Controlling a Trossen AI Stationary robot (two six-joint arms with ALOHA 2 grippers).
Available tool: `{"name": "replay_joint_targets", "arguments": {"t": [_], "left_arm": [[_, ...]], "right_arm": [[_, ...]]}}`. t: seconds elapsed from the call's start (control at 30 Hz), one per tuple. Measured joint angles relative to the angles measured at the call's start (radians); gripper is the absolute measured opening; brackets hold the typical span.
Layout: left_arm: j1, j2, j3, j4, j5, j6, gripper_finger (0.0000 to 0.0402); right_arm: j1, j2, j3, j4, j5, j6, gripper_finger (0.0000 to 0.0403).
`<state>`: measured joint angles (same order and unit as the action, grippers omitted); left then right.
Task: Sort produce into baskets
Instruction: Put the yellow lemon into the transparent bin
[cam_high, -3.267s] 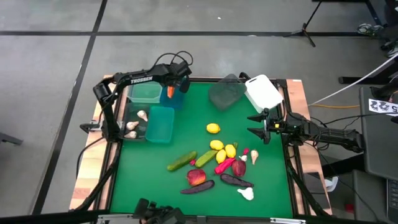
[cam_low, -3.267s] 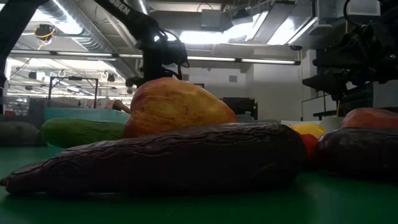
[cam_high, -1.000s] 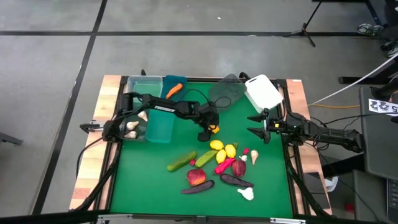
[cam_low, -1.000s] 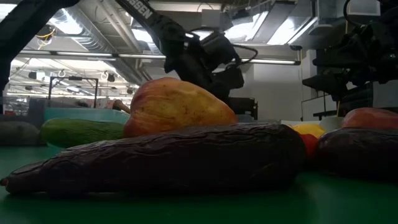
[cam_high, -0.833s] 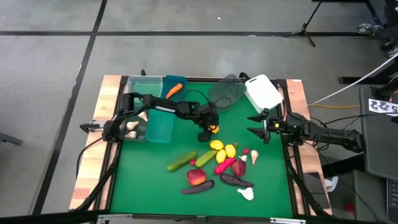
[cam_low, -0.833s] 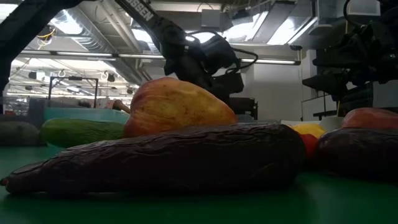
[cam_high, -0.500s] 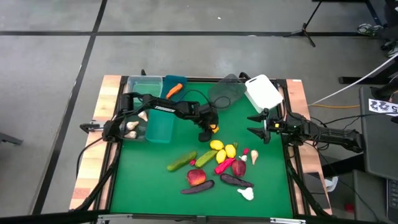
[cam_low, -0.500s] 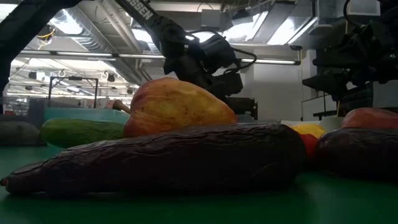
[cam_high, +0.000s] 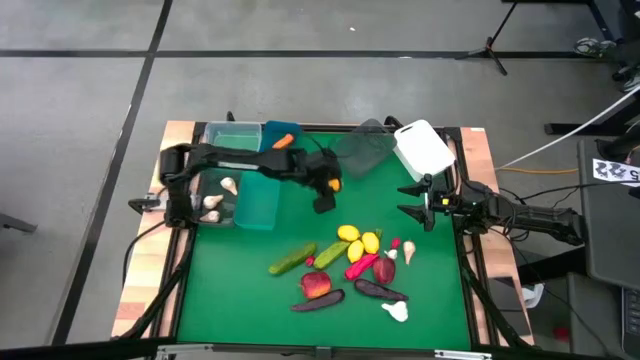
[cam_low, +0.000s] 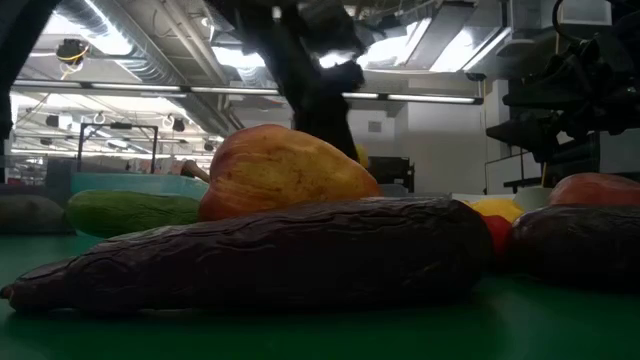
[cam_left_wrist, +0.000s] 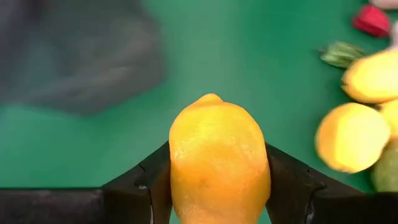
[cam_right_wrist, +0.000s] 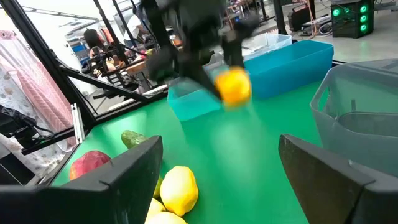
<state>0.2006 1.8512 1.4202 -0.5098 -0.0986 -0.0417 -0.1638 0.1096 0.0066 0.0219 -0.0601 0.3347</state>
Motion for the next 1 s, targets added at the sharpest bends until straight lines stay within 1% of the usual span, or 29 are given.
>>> {"name": "replay_joint_targets", "arguments": {"t": [0.2, 0.3, 0.43, 0.53, 0.63, 0.8, 1.0], "left_arm": [[0.067, -0.167, -0.006, -0.172, -0.228, -0.031, 0.0193], [0.125, -0.248, -0.031, -0.223, -0.308, -0.051, 0.0194], [0.232, -0.328, -0.097, -0.248, -0.352, -0.144, 0.0195], [0.314, -0.364, -0.162, -0.262, -0.385, -0.218, 0.0195], [0.390, -0.370, -0.213, -0.283, -0.439, -0.278, 0.0195], [0.495, -0.372, -0.297, -0.295, -0.446, -0.371, 0.0195], [0.580, -0.372, -0.369, -0.297, -0.501, -0.457, 0.0195]], "right_arm": [[0.000, 0.000, 0.000, 0.000, 0.000, 0.000, 0.0319], [0.000, 0.000, 0.000, 0.000, 0.000, 0.000, 0.0319], [0.000, 0.005, 0.000, 0.000, 0.000, -0.003, 0.0319], [0.000, 0.012, 0.000, 0.000, 0.000, -0.002, 0.0319], [0.000, 0.020, 0.000, 0.000, 0.000, -0.002, 0.0319], [0.000, 0.023, 0.000, 0.000, 0.001, -0.002, 0.0319], [0.000, 0.033, 0.000, 0.000, 0.001, -0.002, 0.0319]]}}
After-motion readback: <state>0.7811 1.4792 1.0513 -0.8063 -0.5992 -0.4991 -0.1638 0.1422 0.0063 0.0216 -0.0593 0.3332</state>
